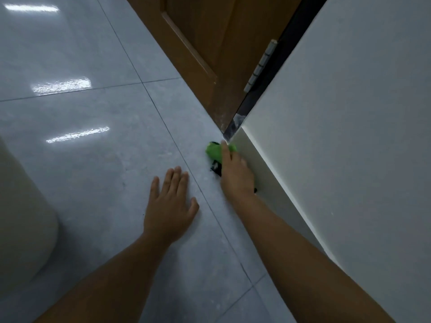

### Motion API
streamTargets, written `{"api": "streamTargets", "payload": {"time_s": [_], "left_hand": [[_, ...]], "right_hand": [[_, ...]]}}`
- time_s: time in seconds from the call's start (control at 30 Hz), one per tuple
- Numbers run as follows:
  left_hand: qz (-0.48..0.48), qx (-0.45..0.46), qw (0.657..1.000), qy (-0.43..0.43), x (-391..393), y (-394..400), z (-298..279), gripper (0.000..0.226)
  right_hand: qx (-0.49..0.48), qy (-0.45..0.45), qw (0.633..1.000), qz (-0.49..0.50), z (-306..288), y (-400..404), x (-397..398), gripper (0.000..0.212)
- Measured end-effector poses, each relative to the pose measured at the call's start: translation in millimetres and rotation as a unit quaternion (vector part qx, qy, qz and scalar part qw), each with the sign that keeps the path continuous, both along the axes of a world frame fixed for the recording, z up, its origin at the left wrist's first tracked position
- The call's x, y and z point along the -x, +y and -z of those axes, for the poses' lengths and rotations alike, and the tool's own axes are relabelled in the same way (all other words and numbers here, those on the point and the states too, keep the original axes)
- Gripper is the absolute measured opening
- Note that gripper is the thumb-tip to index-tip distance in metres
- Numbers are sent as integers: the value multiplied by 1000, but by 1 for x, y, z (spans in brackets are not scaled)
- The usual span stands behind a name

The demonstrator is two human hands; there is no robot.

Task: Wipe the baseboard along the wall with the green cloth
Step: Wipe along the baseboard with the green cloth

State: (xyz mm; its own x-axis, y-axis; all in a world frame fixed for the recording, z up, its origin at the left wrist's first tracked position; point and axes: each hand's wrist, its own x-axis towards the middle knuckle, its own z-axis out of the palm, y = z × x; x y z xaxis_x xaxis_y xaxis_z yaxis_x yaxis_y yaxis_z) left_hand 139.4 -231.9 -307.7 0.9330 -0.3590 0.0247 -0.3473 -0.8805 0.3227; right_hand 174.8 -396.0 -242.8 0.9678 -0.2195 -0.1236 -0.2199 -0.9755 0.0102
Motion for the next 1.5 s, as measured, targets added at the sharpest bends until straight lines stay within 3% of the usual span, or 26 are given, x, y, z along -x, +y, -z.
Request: {"api": "streamTargets", "payload": {"time_s": [0.07,0.17,0.37,0.47,0.67,0.83,0.93,1.13,1.2,1.3,1.5], "left_hand": [[1,-3,1000,-1,0,0,1,71],[4,3,1000,-3,-1,1,1,71],[14,34,999,12,-2,5,-2,72],[15,30,999,16,-1,5,-2,72],[8,23,1000,3,-1,4,-2,71],[8,8,1000,6,-1,3,1,71],[10,4,1000,3,-2,3,1,71],[16,15,1000,16,-2,7,-4,72],[16,9,1000,16,-1,5,-4,72],[12,4,1000,10,0,4,-2,72],[7,-2,1000,-3,-1,2,2,70]], "right_hand": [[34,-1,998,-45,1,8,-30,73],[82,34,994,-67,9,3,-29,57],[80,40,994,-61,4,-44,113,58],[72,83,993,-32,3,-58,161,76],[46,43,997,-39,7,-20,31,53],[23,74,997,-17,13,12,-46,66],[30,61,997,-35,14,-4,-4,63],[56,83,995,-11,-3,-57,202,70],[83,87,992,-30,-3,-68,231,66],[52,56,997,-18,5,-60,192,59],[-15,65,998,-6,8,-6,-3,69]]}}
